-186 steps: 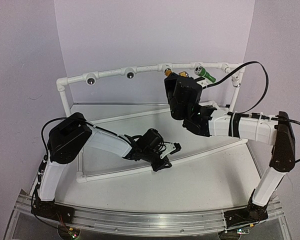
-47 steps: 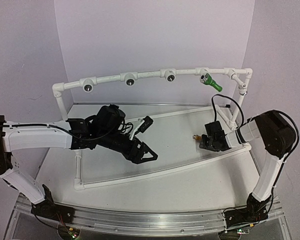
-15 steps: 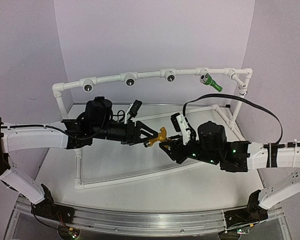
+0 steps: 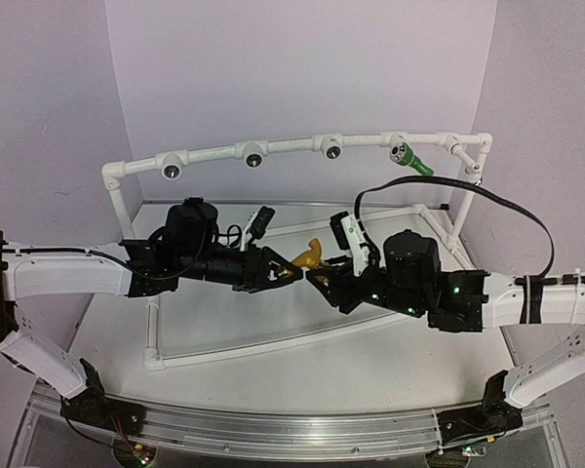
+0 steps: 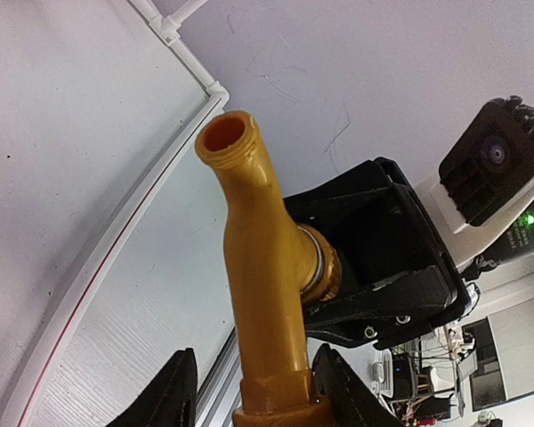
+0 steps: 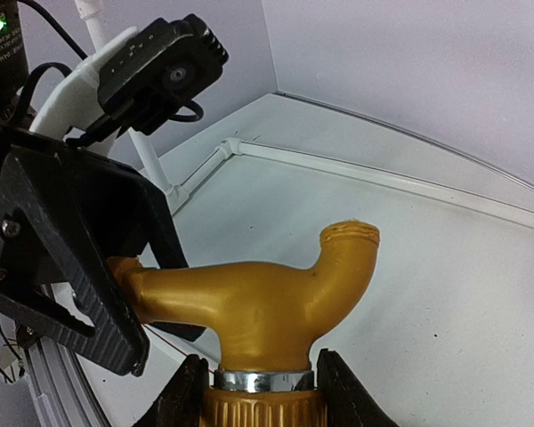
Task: Install the water faucets
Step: Pass from the right arm to the left, then pass from the left arm to the right
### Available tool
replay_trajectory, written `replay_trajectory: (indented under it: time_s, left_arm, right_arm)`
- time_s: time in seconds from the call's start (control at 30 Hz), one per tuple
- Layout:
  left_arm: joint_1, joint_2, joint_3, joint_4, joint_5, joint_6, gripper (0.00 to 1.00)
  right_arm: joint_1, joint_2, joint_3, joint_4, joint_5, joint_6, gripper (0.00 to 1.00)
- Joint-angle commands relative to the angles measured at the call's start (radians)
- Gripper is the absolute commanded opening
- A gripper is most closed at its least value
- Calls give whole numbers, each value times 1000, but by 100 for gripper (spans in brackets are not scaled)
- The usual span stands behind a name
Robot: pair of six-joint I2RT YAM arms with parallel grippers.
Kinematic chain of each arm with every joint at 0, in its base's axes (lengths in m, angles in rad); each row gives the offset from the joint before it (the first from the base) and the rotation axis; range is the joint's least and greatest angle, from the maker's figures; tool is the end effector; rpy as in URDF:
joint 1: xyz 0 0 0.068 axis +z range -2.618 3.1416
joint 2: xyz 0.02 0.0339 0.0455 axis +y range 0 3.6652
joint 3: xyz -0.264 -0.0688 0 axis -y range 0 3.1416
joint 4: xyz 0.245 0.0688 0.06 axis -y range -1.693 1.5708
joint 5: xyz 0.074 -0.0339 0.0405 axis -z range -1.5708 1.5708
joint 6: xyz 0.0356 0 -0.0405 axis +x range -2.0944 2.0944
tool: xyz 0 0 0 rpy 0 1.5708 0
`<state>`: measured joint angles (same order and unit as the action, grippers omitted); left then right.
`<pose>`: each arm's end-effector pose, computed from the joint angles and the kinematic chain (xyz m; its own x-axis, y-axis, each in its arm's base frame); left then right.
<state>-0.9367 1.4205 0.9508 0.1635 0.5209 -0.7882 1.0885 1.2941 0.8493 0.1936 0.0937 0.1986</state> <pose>0.1789 -0.2732 0.2855 -0.8207 0.0779 -0.5660 0.5643 0.2650 -0.7819 0.1425 0.2650 0.2890 -0.2788 -0.1089 -0.9542 -0.8008 0.5749 0.1683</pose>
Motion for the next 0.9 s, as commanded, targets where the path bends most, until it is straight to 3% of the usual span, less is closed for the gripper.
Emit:
replay_trajectory:
  time_s: [0.0,0.07,0.1,0.17,0.2,0.27,0.33,0.53,0.67,0.77,0.87]
  left_arm:
    - [7,-55,-5,32,18,17,29]
    - [7,-69,-7,32,21,43,9]
    - [8,-79,-10,32,19,69,2]
    - [7,-103,-15,31,35,134,0]
    - [7,-118,-18,31,48,184,0]
    - [7,-154,-34,30,75,279,0]
    - [8,-194,-55,29,105,371,0]
    - [13,-238,-59,-24,212,534,0]
    - [15,-217,-29,-70,240,567,0]
    - [17,-219,-27,-78,253,575,0]
    - [27,-230,-32,-92,245,576,0]
  right_arm:
    - [13,15,65,19,17,-20,0]
    - [14,24,84,-9,6,-18,5]
    - [14,32,102,-38,1,-12,17]
    - [13,50,145,-123,-4,35,54]
    - [11,61,171,-175,-18,62,66]
    - [-2,75,222,-269,-97,142,87]
    - [-13,69,243,-295,-196,226,97]
    - [-69,-5,271,-239,-530,330,98]
    - [-123,22,329,-233,-742,357,88]
    - [-132,41,352,-230,-845,344,80]
    - [-133,26,353,-233,-858,319,85]
